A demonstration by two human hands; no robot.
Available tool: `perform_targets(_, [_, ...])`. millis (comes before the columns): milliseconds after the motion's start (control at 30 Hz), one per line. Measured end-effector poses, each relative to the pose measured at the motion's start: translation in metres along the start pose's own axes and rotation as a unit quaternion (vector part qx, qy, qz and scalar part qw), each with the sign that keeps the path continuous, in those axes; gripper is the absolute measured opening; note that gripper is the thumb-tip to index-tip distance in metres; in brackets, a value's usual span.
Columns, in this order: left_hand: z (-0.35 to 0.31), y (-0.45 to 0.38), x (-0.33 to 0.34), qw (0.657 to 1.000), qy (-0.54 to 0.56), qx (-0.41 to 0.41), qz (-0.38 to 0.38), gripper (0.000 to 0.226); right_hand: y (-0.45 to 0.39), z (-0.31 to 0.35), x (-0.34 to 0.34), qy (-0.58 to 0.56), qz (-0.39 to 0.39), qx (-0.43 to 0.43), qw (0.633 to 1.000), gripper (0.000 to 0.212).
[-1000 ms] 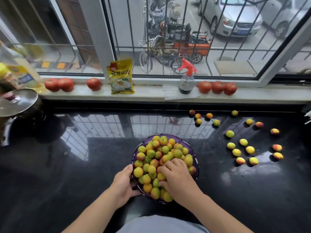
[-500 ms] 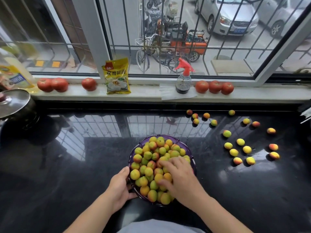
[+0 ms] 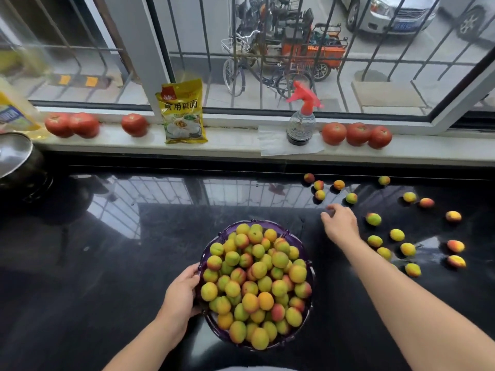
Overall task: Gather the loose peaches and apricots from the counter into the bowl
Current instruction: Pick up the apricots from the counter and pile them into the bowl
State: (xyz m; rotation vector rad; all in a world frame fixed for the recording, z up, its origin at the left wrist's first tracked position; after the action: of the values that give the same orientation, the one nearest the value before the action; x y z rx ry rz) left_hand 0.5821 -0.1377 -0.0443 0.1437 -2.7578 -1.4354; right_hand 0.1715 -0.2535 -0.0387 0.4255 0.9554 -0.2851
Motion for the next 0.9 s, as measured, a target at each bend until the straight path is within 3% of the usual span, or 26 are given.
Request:
perform_targets(200, [0.0, -0.004, -0.006, 1.0, 0.011, -0.017, -0.006, 0.038, -0.062, 0.016, 0.015, -0.006, -0.019, 0.086, 0.996, 0.054])
perform_targets(400, [0.002, -0.006, -0.005, 1.0, 0.008, -0.019, -0.008, 0.04, -0.06, 0.013, 0.024, -0.002, -0.044, 0.12, 0.992, 0.036])
perform_targets(500, [0.001, -0.007, -0.005, 1.0, 0.0, -0.016, -0.005, 0.041, -0.025, 0.016, 0.018, -0.045, -0.036, 0.074, 0.996, 0.03])
perform_targets(667, [0.002, -0.006, -0.005, 1.0, -0.002, -0.017, -0.002, 0.038, 0.071, -0.014, 0.005, -0.231, -0.051, 0.075, 0.969, 0.016])
perform_targets(900, [0.006, -0.003, -0.005, 1.0, 0.011, -0.014, 0.012, 0.036, 0.189, -0.033, -0.009, -0.345, 0.006, 0.077, 0.935, 0.033])
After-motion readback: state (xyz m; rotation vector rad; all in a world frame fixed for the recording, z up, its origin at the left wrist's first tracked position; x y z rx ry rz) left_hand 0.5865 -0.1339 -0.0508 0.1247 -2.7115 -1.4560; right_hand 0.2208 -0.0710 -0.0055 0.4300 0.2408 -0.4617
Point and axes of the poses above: each hand's wrist, its own y-axis away from the middle knuckle, its own x-axis out of the palm, z = x × y, the point moved 7 cm from there along -y, towards the middle knuckle, and after that the axes turned 7 degrees about -x, right-handed, at the moved point
